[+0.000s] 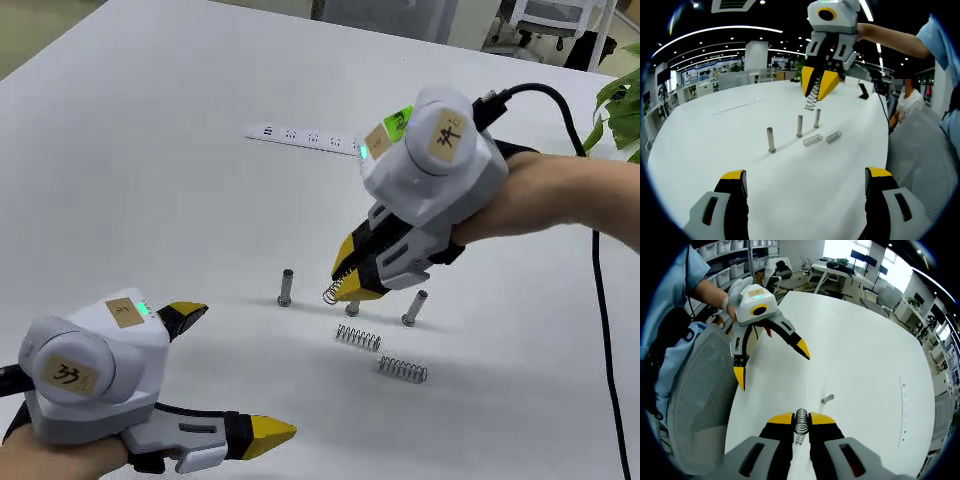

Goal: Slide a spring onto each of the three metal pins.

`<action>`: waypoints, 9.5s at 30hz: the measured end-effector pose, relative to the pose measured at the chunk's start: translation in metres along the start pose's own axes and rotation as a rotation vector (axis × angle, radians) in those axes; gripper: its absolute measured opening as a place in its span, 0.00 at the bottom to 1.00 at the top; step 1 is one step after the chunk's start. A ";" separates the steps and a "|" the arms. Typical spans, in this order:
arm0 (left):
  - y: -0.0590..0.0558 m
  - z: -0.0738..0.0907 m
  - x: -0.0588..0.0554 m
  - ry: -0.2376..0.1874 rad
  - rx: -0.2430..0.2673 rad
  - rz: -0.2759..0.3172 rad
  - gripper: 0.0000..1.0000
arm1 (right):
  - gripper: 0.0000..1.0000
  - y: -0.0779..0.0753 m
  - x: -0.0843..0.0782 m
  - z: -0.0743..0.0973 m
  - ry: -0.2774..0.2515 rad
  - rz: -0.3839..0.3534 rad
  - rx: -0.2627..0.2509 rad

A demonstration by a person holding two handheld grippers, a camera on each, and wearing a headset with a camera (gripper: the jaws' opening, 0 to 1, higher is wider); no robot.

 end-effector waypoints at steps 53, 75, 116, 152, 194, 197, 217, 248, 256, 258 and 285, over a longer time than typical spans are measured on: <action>0.023 0.006 -0.007 -0.023 0.049 0.071 0.98 | 0.12 -0.050 0.003 -0.061 0.287 0.249 0.165; 0.022 0.007 -0.010 -0.021 0.052 0.090 0.99 | 0.12 -0.053 -0.001 -0.067 0.301 0.251 0.172; 0.023 0.007 -0.023 0.011 0.048 0.113 0.98 | 0.12 -0.047 -0.035 -0.110 0.343 0.262 0.202; 0.027 0.009 -0.014 0.010 0.045 0.093 0.98 | 0.96 -0.036 -0.030 -0.102 0.184 0.250 0.139; 0.030 0.006 0.004 0.004 0.019 0.088 0.99 | 0.99 0.003 -0.084 -0.013 -0.178 -0.228 -0.247; 0.030 0.006 0.004 0.003 0.020 0.094 0.98 | 0.99 0.009 -0.095 -0.005 -0.183 -0.259 -0.275; 0.029 0.002 0.004 0.046 -0.006 0.068 0.99 | 0.99 0.045 -0.142 0.024 -0.250 -0.457 -0.438; -0.003 -0.025 0.006 0.133 -0.165 -0.058 0.94 | 0.99 0.090 -0.175 0.042 -0.327 -0.656 -0.602; -0.020 -0.064 0.015 0.194 -0.291 -0.209 0.81 | 0.99 0.101 -0.176 0.037 -0.336 -0.679 -0.598; -0.027 -0.079 0.015 0.235 -0.308 -0.260 0.77 | 0.99 0.102 -0.176 0.036 -0.345 -0.684 -0.605; -0.028 -0.141 -0.004 0.530 -0.301 -0.271 0.29 | 0.97 0.111 -0.188 0.049 -0.394 -0.771 -0.668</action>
Point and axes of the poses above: the centre of the closed fingertips' face, and the gripper's own axes: z roughly backward along the fingers, y roughly to its left, x roughly out of its top, the point moved 1 cm from there along z, roughly backward along the fingers, and after that the axes turned 9 degrees about -y, right-handed, at the moved point
